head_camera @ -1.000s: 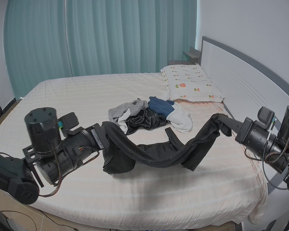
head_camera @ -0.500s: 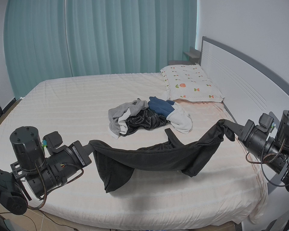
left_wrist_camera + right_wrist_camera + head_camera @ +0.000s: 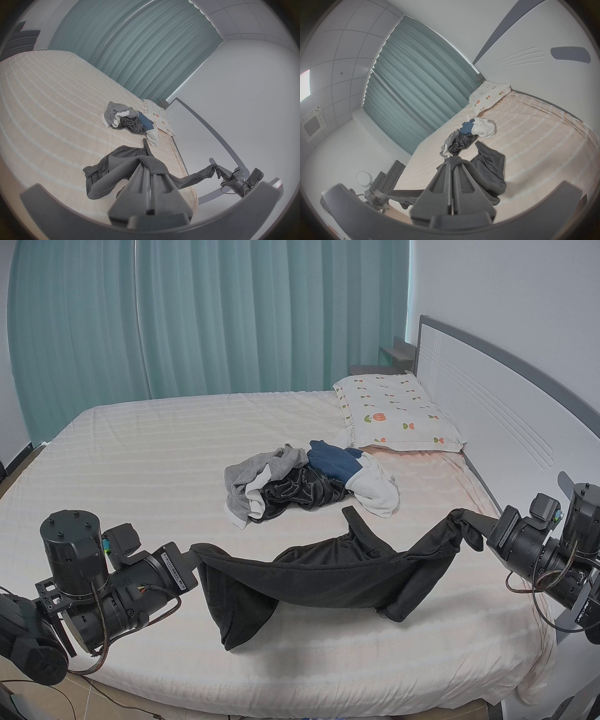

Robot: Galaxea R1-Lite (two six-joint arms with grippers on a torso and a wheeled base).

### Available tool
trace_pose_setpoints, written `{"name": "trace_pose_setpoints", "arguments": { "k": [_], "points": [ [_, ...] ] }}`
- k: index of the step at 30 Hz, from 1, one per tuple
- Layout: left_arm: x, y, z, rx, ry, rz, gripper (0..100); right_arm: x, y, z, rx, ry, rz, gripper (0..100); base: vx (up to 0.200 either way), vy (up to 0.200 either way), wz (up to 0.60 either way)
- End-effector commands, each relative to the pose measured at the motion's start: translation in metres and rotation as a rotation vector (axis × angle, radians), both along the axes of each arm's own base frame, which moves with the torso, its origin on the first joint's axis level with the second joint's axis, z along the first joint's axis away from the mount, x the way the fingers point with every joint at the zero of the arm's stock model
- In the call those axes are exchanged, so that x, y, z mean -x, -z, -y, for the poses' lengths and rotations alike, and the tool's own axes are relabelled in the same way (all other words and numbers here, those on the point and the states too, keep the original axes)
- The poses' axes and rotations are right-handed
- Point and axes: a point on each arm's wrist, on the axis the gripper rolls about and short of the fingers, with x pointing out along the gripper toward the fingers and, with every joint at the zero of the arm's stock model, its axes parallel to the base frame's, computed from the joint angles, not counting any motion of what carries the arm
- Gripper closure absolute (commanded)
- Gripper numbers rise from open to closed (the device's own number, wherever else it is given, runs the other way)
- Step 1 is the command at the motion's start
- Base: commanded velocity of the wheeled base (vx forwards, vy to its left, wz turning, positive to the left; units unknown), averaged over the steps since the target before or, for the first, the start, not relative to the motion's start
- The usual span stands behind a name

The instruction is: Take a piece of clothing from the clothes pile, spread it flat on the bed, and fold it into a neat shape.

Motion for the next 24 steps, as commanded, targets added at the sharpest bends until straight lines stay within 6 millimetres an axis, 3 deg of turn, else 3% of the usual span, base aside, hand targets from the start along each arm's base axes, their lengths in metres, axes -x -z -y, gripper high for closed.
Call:
{"name": "trace_pose_setpoints", "arguments": {
  "k": [1,16,24],
  "points": [
    [0.0004,0.004,0.0001,-0.01,0.0,-0.014,100,0.0016,-0.0005,0.0021,0.0,0.006,0.003,100,-0.2,0.0,0.0],
    [0.0032,0.0041,0.0004,0.029,-0.006,-0.034,100,0.0012,0.0028,-0.0003,0.007,-0.003,-0.01,100,0.0,0.0,0.0],
    [0.0049,0.0031,0.0011,0.036,0.002,-0.033,100,0.001,0.0031,-0.0004,0.007,-0.003,-0.012,100,0.0,0.2,0.0]
  ]
}}
